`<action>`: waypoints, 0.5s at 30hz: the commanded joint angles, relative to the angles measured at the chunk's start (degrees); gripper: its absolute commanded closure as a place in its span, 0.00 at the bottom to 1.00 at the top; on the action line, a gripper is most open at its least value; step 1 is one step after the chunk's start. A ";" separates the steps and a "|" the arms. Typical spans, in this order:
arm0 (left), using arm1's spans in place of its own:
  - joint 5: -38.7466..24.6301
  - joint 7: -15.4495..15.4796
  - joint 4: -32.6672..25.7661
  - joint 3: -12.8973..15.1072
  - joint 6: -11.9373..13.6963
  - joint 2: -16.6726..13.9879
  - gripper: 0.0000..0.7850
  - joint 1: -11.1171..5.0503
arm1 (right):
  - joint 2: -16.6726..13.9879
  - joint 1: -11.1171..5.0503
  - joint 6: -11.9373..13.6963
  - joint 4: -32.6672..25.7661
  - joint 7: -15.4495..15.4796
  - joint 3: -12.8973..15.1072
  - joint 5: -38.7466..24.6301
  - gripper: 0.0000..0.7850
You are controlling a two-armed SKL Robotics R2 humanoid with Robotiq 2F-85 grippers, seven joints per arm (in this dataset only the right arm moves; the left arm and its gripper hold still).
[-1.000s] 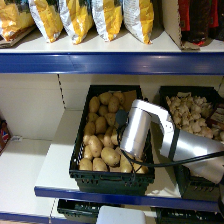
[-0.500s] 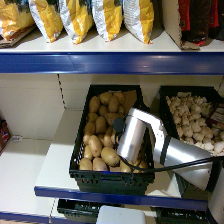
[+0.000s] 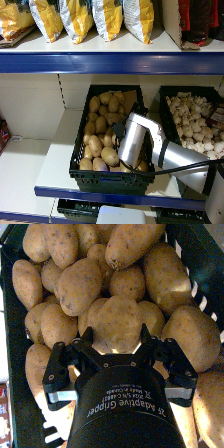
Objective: Pick up potato
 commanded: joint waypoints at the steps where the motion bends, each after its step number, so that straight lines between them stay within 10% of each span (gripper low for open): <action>1: 0.00 0.00 0.00 0.00 -0.01 0.00 1.00 0.00 | 0.17 0.52 -0.62 0.31 0.33 0.50 0.79 0.99; 15: 0.00 0.00 0.00 0.00 -0.01 0.00 1.00 0.00 | -0.55 -0.17 -0.23 -0.66 1.85 0.95 1.12 1.00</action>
